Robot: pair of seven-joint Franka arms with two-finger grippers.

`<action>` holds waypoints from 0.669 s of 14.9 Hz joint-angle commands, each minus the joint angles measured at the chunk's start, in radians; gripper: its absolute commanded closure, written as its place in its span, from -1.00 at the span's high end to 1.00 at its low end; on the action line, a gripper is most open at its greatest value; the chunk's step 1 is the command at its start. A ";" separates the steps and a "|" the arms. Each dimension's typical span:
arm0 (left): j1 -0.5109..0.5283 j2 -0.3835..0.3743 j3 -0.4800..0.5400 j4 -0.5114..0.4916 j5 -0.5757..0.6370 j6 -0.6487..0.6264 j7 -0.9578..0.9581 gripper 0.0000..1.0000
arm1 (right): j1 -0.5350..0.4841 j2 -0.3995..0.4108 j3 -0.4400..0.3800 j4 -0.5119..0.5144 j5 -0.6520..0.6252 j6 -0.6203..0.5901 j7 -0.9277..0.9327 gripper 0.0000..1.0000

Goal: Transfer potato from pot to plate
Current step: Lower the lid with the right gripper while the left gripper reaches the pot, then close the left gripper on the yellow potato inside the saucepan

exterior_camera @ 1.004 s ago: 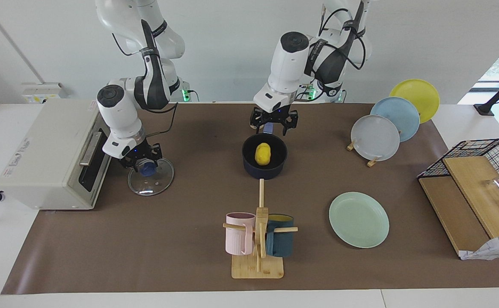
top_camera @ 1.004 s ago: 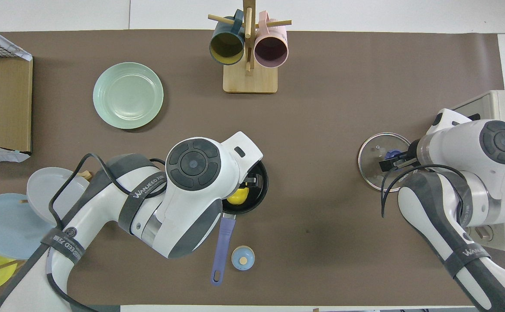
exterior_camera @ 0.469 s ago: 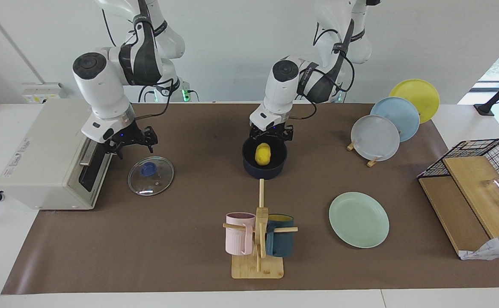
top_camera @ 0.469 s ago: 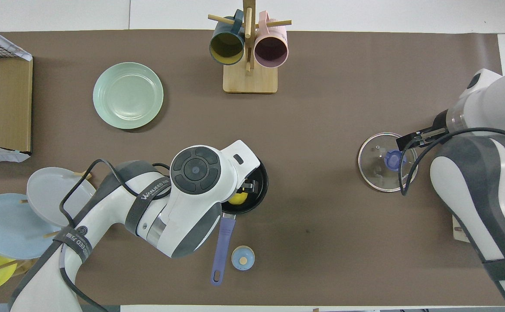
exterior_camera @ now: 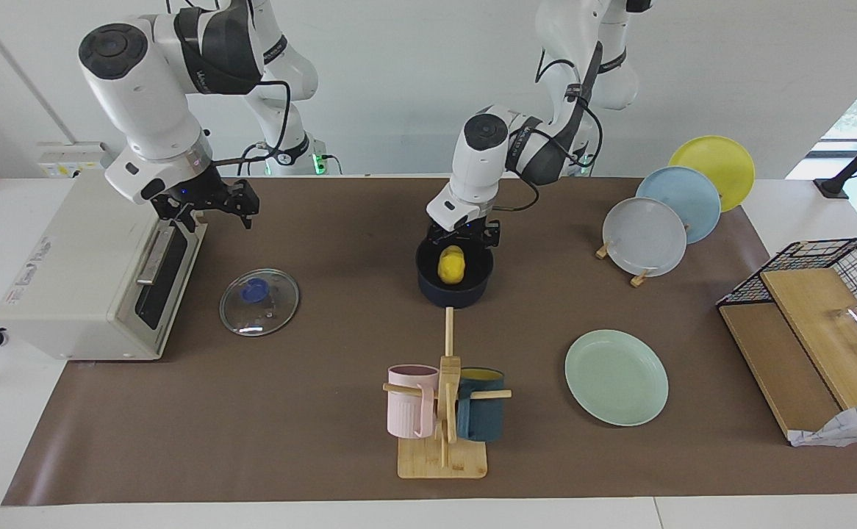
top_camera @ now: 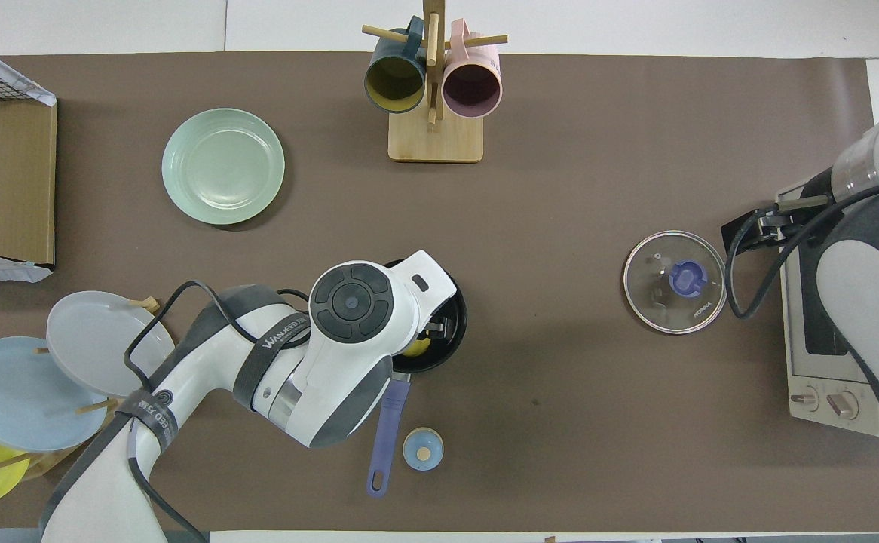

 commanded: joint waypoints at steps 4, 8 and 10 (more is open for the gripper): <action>-0.046 0.032 0.018 -0.015 -0.005 0.039 -0.020 1.00 | 0.159 -0.069 -0.130 -0.018 -0.032 -0.059 0.046 1.00; -0.063 0.040 0.019 -0.018 0.000 0.033 -0.019 1.00 | 0.154 -0.041 -0.183 -0.004 0.014 -0.044 0.056 1.00; -0.066 0.040 0.019 -0.029 0.001 0.033 -0.020 1.00 | 0.154 -0.041 -0.180 0.001 0.014 -0.044 0.059 1.00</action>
